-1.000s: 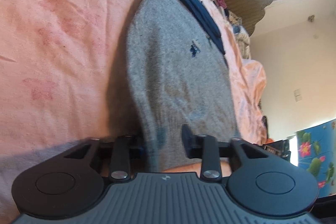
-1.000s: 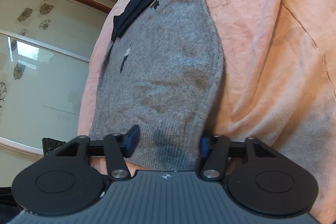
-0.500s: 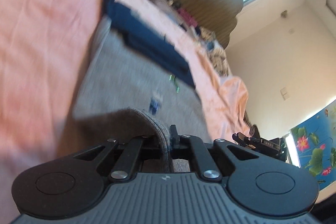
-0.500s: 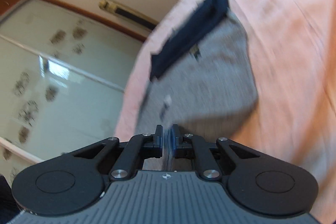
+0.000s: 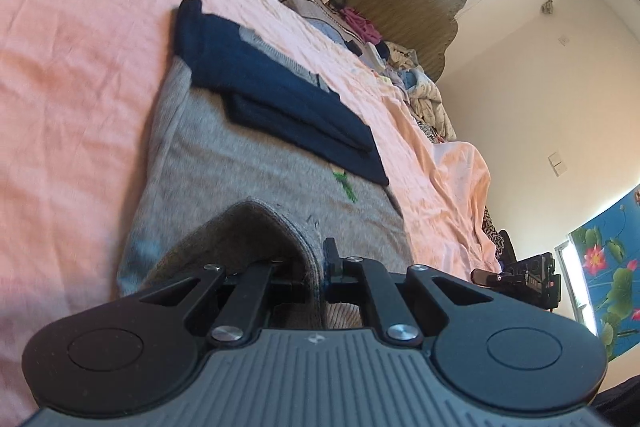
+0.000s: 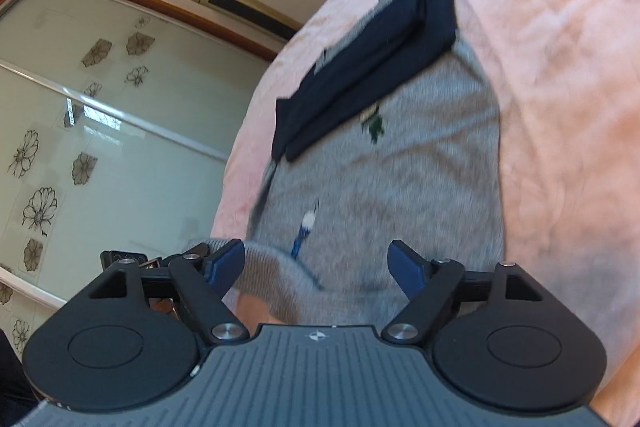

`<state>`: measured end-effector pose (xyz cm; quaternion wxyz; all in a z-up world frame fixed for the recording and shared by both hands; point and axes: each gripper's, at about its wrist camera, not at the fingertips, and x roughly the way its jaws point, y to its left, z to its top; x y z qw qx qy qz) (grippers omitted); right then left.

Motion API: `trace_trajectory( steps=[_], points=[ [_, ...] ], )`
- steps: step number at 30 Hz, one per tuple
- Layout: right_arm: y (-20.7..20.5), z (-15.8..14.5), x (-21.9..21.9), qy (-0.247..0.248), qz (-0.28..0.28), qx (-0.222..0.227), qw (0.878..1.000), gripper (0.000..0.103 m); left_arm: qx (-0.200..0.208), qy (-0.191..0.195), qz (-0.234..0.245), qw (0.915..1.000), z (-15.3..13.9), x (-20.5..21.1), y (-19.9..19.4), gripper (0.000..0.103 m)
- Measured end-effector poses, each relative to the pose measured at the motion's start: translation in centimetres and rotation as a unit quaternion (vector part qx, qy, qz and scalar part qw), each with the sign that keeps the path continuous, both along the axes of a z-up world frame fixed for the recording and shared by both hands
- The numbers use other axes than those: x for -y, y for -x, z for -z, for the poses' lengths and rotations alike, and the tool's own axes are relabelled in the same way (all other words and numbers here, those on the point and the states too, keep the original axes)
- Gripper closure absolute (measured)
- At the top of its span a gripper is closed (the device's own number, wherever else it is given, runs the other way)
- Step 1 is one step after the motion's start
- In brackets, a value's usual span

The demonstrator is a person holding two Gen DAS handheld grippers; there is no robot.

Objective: Fold small clothes
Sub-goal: 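Fold the pinched side edge inward over the sleeves with both grippers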

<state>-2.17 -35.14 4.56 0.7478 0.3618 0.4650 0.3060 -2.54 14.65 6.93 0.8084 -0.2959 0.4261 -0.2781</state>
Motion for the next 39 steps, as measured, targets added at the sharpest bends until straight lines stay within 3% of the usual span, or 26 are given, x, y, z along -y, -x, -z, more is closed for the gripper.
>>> trace_trajectory(
  steps=[3, 7, 12, 17, 19, 22, 24, 27, 29, 31, 33, 35, 37, 39],
  points=[
    [0.2, -0.8, -3.3, 0.066, -0.065, 0.029, 0.995, 0.023, -0.002, 0.005, 0.000, 1.0000, 0.1, -0.3, 1.2, 0.097],
    [-1.6, -1.1, -7.6, 0.090, -0.134, 0.038, 0.986, 0.022, -0.001, 0.009, -0.002, 1.0000, 0.2, -0.3, 2.4, 0.097],
    [-4.2, 0.9, -11.1, 0.090, -0.182, 0.006, 0.979, 0.005, -0.005, 0.010, -0.003, 0.9999, 0.8, 0.1, 3.2, 0.097],
    [-2.8, 1.5, -12.6, 0.121, -0.239, -0.017, 0.963, 0.004, -0.010, 0.004, -0.005, 0.9999, 1.2, 0.0, 3.6, 0.097],
    [-0.1, 0.3, -11.7, 0.157, -0.281, -0.014, 0.947, 0.006, -0.011, 0.003, -0.009, 0.9999, 1.3, -0.4, 3.9, 0.097],
    [5.0, -0.8, -8.6, 0.262, -0.328, -0.032, 0.907, 0.006, -0.014, 0.004, -0.015, 0.9998, 1.7, -1.1, 4.1, 0.097],
    [7.0, -1.2, -5.5, 0.308, -0.302, -0.064, 0.900, 0.006, -0.022, 0.005, -0.019, 0.9996, 2.4, -1.4, 4.0, 0.097],
    [8.5, -1.8, -0.8, 0.284, -0.206, -0.086, 0.932, 0.004, -0.039, 0.007, -0.020, 0.9990, 3.6, -1.4, 3.5, 0.097],
    [9.1, -1.7, 1.2, 0.222, -0.134, -0.085, 0.962, 0.002, -0.046, 0.002, -0.013, 0.9989, 3.9, -1.0, 3.3, 0.097],
    [9.2, -0.3, 2.3, 0.148, -0.077, -0.103, 0.981, 0.002, -0.044, -0.009, -0.004, 0.9990, 3.8, -0.5, 3.2, 0.097],
    [9.0, 1.2, 2.5, 0.102, -0.044, -0.123, 0.986, 0.002, -0.040, -0.013, 0.001, 0.9991, 3.5, -0.3, 3.2, 0.097],
    [9.0, 1.6, 2.3, 0.076, -0.027, -0.115, 0.990, 0.002, -0.034, -0.014, 0.002, 0.9993, 3.1, -0.2, 3.5, 0.097],
    [8.9, 1.3, 1.9, 0.068, -0.027, -0.107, 0.992, 0.021, -0.032, -0.015, -0.001, 0.9994, 2.9, -0.2, 3.7, 0.097],
    [8.7, 0.8, 0.9, 0.083, -0.044, -0.097, 0.991, 0.032, -0.033, -0.014, -0.006, 0.9993, 3.0, -0.4, 3.9, 0.097]
  ],
)
